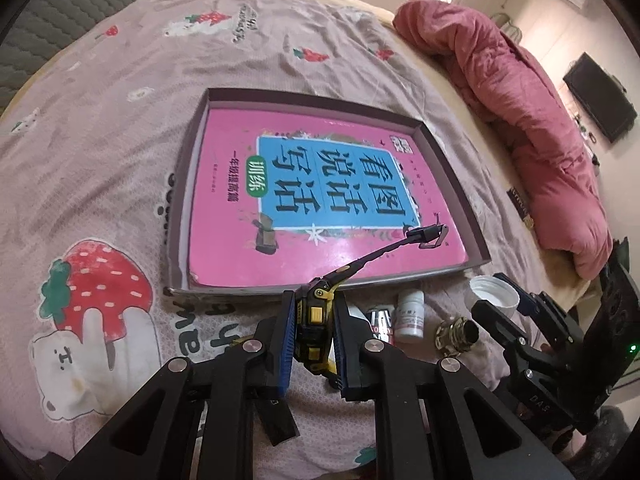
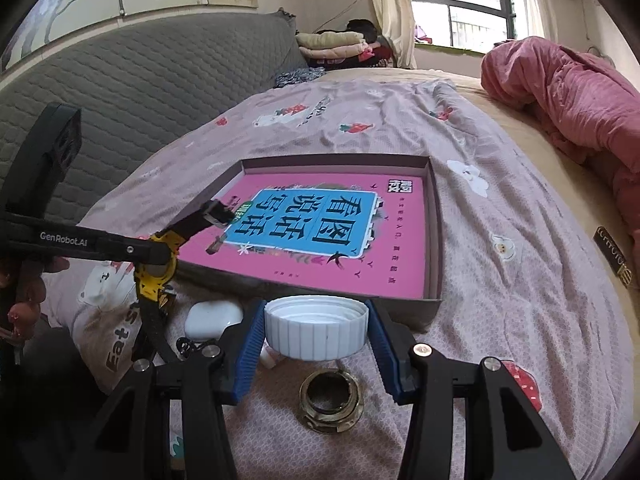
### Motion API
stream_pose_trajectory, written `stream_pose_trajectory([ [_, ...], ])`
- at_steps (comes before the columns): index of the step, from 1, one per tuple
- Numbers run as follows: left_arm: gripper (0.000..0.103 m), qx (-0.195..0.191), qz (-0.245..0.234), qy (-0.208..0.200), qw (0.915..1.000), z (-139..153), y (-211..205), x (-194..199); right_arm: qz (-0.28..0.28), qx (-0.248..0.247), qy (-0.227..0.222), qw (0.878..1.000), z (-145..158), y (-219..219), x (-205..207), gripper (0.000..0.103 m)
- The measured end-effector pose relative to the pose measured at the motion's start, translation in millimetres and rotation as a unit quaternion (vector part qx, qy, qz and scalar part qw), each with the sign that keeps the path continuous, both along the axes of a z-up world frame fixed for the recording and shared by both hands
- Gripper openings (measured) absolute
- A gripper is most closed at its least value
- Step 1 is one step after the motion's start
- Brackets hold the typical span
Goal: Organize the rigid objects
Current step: 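Lift the watch with the left gripper while the right gripper carries the cap toward the tray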
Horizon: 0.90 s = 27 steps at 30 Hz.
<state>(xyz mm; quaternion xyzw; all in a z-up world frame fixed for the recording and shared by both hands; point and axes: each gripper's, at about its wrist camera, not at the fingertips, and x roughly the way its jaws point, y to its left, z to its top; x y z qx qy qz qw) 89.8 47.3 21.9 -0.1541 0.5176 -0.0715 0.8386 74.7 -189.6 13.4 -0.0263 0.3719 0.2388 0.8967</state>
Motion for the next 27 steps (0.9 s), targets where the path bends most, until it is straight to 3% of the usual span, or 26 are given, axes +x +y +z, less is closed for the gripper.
stream_pose_trajectory([
  [13,0.017,-0.035,0.073,-0.053,0.9953,13,19,-13,-0.034,-0.002,-0.033,0.999,10,-9,1,0.050],
  [27,0.017,-0.013,0.127,-0.088,0.9879,16,29,1,-0.050,-0.019,-0.064,0.996,17,-6,4,0.050],
])
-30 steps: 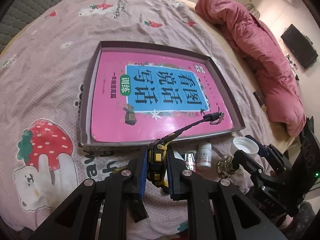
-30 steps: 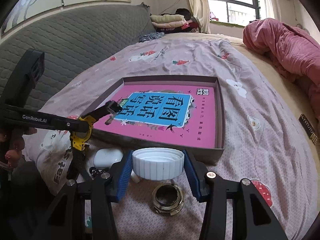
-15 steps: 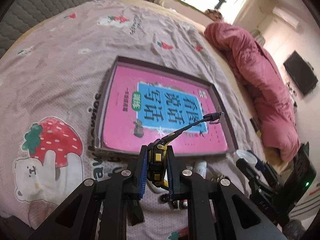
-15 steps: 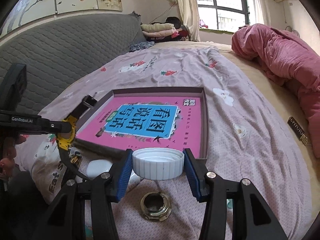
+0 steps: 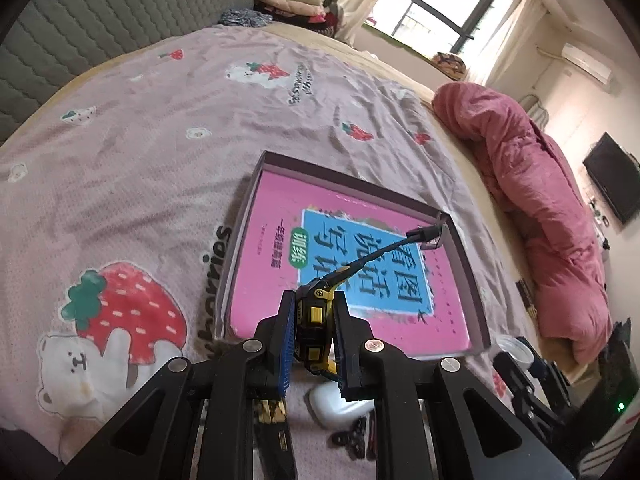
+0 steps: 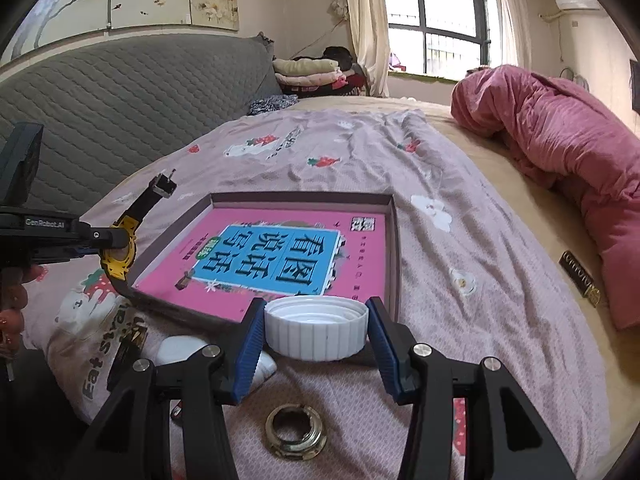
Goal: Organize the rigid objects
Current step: 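Lift the watch with the left gripper while the right gripper carries the cap toward the tray, then lower the watch onto the book with the left gripper while the right gripper drops the cap in the tray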
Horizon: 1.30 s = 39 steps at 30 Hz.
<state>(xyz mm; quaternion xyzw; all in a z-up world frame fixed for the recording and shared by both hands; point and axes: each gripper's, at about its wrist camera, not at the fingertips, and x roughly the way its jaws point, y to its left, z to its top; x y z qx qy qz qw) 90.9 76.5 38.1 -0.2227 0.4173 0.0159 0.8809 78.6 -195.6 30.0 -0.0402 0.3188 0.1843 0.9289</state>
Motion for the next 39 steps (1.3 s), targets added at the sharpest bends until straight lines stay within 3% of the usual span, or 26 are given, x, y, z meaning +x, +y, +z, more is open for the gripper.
stream_pose_trajectory([
  [7,0.017,0.032,0.025,-0.006,0.9991,-5,-2,22,-0.007,-0.003,0.000,1.000,0,-4,1,0.050],
  [19,0.017,0.075,0.024,0.037,0.9962,-32,-9,34,-0.023,-0.018,-0.007,1.000,-3,1,15,0.050],
  [39,0.018,0.064,0.020,0.077,0.9947,-53,-1,33,-0.023,-0.075,0.030,0.996,-43,29,49,0.050],
])
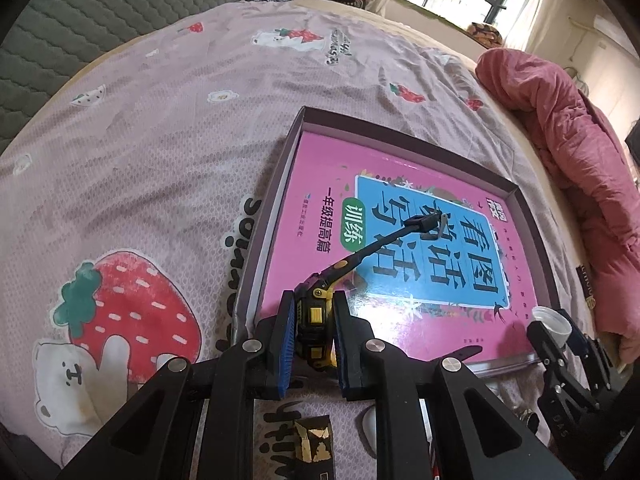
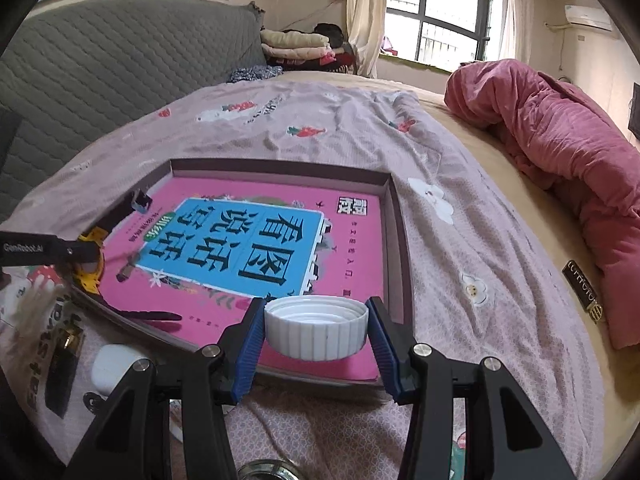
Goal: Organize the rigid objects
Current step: 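Lower the watch onto the book with the left gripper while the right gripper drops the cap in the tray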
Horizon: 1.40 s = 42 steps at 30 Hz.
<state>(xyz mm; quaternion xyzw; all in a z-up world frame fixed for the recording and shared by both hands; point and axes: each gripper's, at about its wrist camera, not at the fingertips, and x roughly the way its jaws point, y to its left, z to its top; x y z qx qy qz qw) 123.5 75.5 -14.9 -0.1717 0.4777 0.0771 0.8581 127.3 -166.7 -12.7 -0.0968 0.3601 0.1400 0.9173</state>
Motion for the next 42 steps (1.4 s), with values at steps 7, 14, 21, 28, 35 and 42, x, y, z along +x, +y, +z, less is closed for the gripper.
stream_pose_trajectory([
  [7,0.018,0.001,-0.004,0.005,1.0000,-2,-1,0,-0.008,0.001,0.014,1.000,-5,-4,6,0.050],
  [14,0.018,0.004,-0.011,0.014,0.9998,-5,-3,1,-0.016,0.012,0.043,0.999,-6,-6,13,0.050],
  [21,0.018,0.003,-0.012,0.020,0.9997,-7,-4,0,-0.015,0.004,0.057,0.998,-4,-5,16,0.050],
  [28,0.018,0.009,-0.015,0.020,0.9996,-7,-6,1,-0.016,0.005,0.060,0.998,-4,-6,15,0.050],
  [35,0.018,0.025,-0.023,0.017,0.9993,-7,-10,-2,-0.022,0.014,0.056,0.998,-3,-10,9,0.050],
  [42,0.018,0.023,-0.025,0.016,0.9993,-7,-9,-3,-0.029,0.020,0.043,0.998,0,-14,0,0.052],
])
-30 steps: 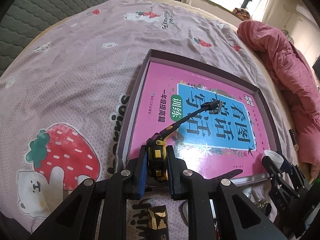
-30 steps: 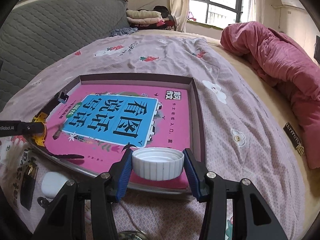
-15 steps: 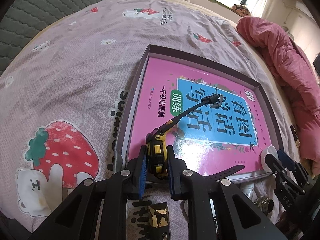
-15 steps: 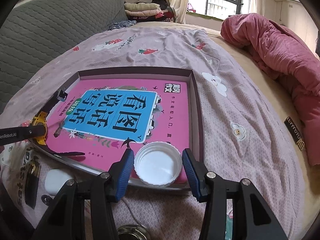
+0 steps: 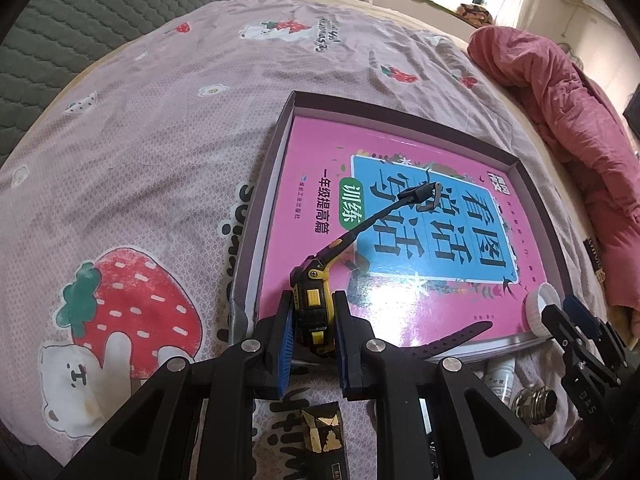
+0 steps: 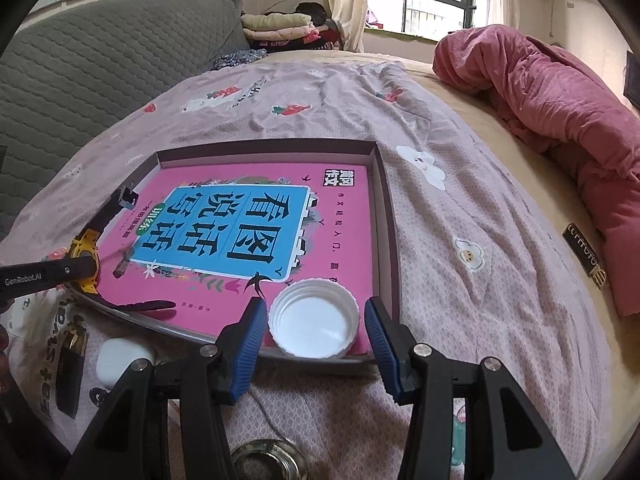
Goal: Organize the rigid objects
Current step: 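Lower the watch onto the book with the left gripper while the right gripper drops the cap in the tray, then open the left gripper to release the watch and withdraw both grippers from the tray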
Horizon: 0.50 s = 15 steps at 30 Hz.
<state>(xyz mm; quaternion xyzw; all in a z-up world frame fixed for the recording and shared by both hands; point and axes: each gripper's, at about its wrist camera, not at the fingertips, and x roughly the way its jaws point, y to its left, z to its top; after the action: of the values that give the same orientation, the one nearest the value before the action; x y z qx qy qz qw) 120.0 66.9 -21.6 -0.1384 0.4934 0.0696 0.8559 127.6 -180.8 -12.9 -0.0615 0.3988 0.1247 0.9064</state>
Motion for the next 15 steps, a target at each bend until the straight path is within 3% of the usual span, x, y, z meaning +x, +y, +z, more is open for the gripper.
stream_pose_trajectory([
  [15,0.024,0.008,0.000,-0.003,1.0000,8,2,-8,0.002,-0.008,-0.030,1.000,9,-8,-23,0.060],
])
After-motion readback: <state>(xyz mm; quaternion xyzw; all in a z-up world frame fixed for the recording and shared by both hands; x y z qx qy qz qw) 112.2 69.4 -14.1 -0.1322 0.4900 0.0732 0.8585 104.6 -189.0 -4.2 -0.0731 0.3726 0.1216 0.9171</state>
